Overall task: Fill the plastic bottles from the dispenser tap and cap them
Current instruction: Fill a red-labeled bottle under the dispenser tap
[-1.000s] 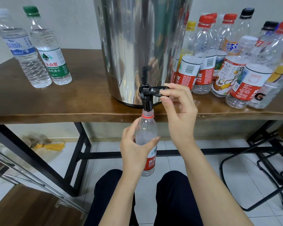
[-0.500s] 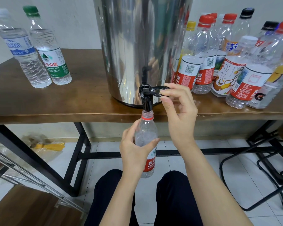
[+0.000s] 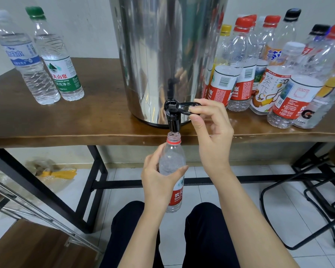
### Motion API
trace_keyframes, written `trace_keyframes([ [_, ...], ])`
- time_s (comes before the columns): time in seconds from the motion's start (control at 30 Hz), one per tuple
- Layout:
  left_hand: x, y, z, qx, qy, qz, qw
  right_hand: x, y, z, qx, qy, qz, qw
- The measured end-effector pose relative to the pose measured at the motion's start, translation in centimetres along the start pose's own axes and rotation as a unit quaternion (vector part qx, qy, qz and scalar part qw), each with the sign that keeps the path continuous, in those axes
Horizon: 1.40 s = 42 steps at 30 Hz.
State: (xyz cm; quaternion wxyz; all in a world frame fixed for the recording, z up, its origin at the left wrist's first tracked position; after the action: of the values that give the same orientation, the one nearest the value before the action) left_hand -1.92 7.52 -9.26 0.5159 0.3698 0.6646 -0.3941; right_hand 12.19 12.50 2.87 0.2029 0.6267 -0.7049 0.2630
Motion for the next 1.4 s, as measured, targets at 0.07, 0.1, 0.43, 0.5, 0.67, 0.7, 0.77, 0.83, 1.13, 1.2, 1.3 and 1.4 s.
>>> trace_keyframes([
  [0.07,0.1,0.0,0.0,0.001,-0.003,-0.004,1.000,0.0,0.0,0.0,0.000,-0.001,0.000,1.000],
  [0.1,0.1,0.0,0.0,0.001,-0.003,-0.005,1.000,0.0,0.0,0.0,0.000,0.000,-0.001,1.000],
  [0.43,0.2,0.2,-0.1,0.001,0.009,0.006,1.000,0.0,0.0,-0.1,0.000,-0.001,-0.002,1.000],
  [0.5,0.2,0.3,-0.2,-0.001,0.011,0.011,1.000,0.0,0.0,-0.1,0.000,0.000,-0.003,1.000],
  [0.67,0.0,0.2,-0.2,-0.008,0.023,0.019,1.000,0.0,0.0,-0.1,0.002,-0.001,-0.001,1.000],
  [0.7,0.0,0.2,-0.2,-0.010,0.026,0.019,0.999,0.1,0.0,-0.1,0.003,-0.002,0.001,1.000],
  [0.77,-0.1,0.2,-0.3,-0.011,0.030,0.020,0.999,0.0,0.0,-0.1,0.003,0.000,0.001,1.000],
  [0.83,-0.1,0.2,-0.3,-0.012,0.034,0.019,0.999,0.1,0.0,-0.1,0.002,0.003,-0.001,1.000],
  [1.13,-0.1,0.1,-0.5,-0.015,0.037,0.025,0.999,0.6,-0.3,-0.7,0.043,-0.033,0.024,0.998],
  [1.2,-0.1,0.1,-0.5,-0.015,0.039,0.032,0.999,1.1,-0.3,-1.2,0.063,-0.070,0.056,0.994],
  [1.3,-0.2,0.1,-0.6,-0.013,0.041,0.038,0.998,2.5,-0.4,-2.4,0.085,-0.128,0.115,0.981],
  [1.4,-0.4,-0.1,-0.7,-0.016,0.043,0.041,0.998,4.7,0.5,-4.1,0.115,-0.165,0.153,0.968],
])
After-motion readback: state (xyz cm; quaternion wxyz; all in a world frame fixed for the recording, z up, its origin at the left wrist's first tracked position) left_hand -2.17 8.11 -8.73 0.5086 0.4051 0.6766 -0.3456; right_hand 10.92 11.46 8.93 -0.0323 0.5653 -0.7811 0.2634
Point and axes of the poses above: each hand's wrist, its own z-axis away from the middle knuckle, its own y-axis out of the palm, x = y × z, the point moved 8 cm from there along -z, towards the middle knuckle, and after that the axes turned 4 degrees about x, right-handed, at the moved point
